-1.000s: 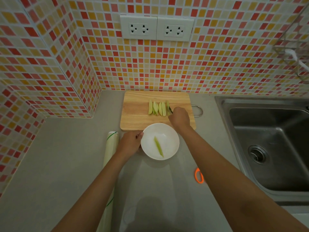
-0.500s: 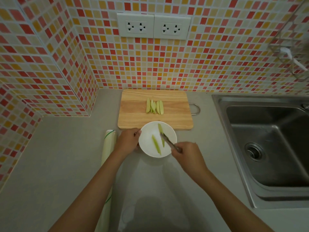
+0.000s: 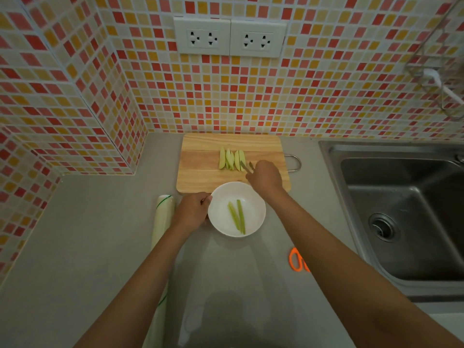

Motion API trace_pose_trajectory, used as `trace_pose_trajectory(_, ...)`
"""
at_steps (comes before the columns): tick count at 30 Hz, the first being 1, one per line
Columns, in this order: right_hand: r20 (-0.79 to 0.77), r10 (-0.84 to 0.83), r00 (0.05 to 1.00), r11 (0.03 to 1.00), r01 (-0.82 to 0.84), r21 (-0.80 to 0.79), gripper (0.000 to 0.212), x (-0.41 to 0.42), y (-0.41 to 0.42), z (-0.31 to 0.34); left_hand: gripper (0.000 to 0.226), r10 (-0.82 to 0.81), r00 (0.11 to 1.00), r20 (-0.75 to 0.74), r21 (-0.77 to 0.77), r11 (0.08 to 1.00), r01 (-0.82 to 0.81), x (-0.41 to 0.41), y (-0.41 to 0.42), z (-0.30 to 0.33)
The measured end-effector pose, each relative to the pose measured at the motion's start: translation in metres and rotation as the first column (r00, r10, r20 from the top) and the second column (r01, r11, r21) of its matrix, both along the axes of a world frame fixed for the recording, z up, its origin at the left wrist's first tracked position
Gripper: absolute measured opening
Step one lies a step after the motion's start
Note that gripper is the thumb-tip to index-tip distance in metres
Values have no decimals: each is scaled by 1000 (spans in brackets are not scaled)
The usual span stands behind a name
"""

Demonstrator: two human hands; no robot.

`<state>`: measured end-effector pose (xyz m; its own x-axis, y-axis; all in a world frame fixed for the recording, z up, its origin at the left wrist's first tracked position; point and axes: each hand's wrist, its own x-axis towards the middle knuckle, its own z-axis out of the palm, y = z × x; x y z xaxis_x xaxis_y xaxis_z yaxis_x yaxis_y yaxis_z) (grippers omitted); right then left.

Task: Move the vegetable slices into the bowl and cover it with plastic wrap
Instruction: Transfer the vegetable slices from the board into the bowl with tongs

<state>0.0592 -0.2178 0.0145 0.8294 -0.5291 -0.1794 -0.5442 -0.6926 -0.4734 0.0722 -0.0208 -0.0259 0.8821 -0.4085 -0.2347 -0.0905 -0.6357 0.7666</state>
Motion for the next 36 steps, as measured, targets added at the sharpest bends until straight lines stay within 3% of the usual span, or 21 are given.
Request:
trace_pose_trajectory(4, -12, 34, 999, 998, -35, -60, 22, 16, 2, -12, 30, -7, 1000, 12, 1, 1000, 7, 0, 0, -1)
trace_pose_trajectory(7, 35, 11, 999, 1000, -11, 6, 14, 9, 0, -7, 32, -1, 1000, 2, -2, 1000, 1, 0, 1, -1)
trace_pose_trajectory(13, 222, -8, 975, 983, -34, 183, 50, -75, 21, 21, 32, 9, 1000, 9, -25, 1000, -8, 0, 0, -1)
trace_pose_trajectory(17, 114, 66, 991, 980, -87, 182, 47, -127, 39, 16, 31, 9, 1000, 1, -14, 1000, -9, 0, 0, -2)
trace_pose_trajectory(21, -30, 129, 991, 990, -127, 58, 31, -129, 43, 6, 31, 13, 1000, -10, -14, 1000, -13, 0, 0, -2)
trace_pose_trajectory(26, 76, 4, 997, 994, -12, 112, 47, -63, 26, 23, 34, 13, 1000, 22, 22, 1000, -13, 3, -2, -2)
trace_pose_trajectory(30, 9, 105, 994, 990, -105, 96, 55, -29, 26, 31, 29, 34, 999, 12, 53, 998, -35, 5, -5, -4)
trace_pose_trajectory(33, -22, 81, 996, 993, -78, 87, 50, -39, 25, 23, 39, 110, 994, -18, 40, 993, -109, 3, -12, -4)
trace_pose_trajectory(36, 0, 29, 1000, 990, -28, 140, 35, -54, 19, 16, 46, 51, 999, -7, 47, 998, -50, -6, -21, -2)
